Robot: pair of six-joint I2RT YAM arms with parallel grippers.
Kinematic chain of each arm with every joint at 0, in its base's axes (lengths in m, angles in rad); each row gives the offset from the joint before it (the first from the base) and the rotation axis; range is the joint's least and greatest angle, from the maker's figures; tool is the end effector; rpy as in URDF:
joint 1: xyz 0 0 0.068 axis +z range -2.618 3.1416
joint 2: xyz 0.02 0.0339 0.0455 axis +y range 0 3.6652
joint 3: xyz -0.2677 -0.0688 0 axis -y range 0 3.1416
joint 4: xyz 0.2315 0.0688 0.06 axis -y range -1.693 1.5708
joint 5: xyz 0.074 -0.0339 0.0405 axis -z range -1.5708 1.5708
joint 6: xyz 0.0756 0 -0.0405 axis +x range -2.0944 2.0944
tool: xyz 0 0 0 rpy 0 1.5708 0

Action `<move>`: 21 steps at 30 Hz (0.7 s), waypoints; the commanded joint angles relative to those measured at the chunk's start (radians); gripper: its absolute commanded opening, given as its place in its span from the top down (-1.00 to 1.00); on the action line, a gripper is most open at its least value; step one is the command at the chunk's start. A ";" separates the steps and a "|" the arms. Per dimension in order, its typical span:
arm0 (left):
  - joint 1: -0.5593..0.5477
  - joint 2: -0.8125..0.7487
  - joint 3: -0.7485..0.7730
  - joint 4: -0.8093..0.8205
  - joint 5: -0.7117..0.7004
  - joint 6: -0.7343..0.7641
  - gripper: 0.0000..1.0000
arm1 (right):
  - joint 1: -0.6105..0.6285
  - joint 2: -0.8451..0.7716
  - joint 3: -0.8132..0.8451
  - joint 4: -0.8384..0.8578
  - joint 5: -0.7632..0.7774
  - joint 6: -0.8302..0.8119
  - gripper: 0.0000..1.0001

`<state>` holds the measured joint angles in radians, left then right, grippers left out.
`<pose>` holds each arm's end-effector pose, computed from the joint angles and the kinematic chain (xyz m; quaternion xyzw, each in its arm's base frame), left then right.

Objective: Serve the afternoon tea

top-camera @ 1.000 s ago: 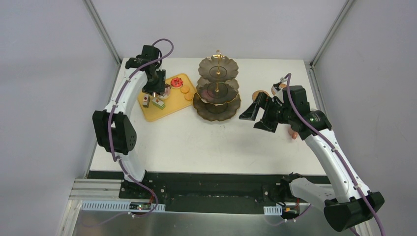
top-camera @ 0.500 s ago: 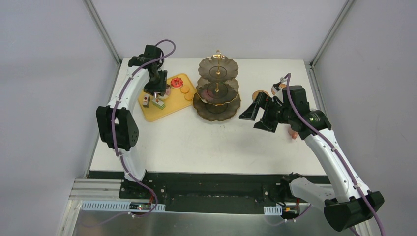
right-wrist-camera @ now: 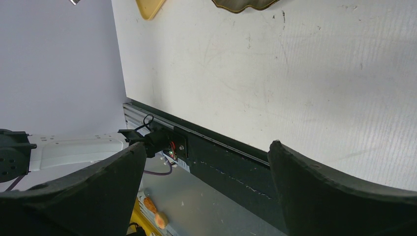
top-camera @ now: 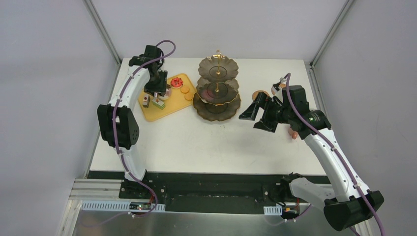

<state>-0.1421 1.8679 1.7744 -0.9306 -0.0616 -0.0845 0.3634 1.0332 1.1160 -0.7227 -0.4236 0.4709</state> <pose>0.4087 -0.0538 0.2799 0.0194 0.9623 -0.0010 0.2714 0.1977 0.1084 0.3370 -0.0473 0.8775 0.3495 0.3251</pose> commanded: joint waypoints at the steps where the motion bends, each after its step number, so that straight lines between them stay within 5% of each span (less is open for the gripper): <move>1: 0.012 0.011 0.034 -0.015 0.020 0.017 0.05 | -0.006 -0.007 0.015 0.002 0.008 0.009 -0.97; 21: 0.010 -0.075 0.020 -0.017 0.040 -0.021 0.44 | -0.007 0.002 0.036 -0.004 0.004 0.008 -0.98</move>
<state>-0.1421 1.8790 1.7760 -0.9302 -0.0513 -0.0902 0.3630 1.0348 1.1160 -0.7231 -0.4236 0.4713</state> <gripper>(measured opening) 0.400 0.988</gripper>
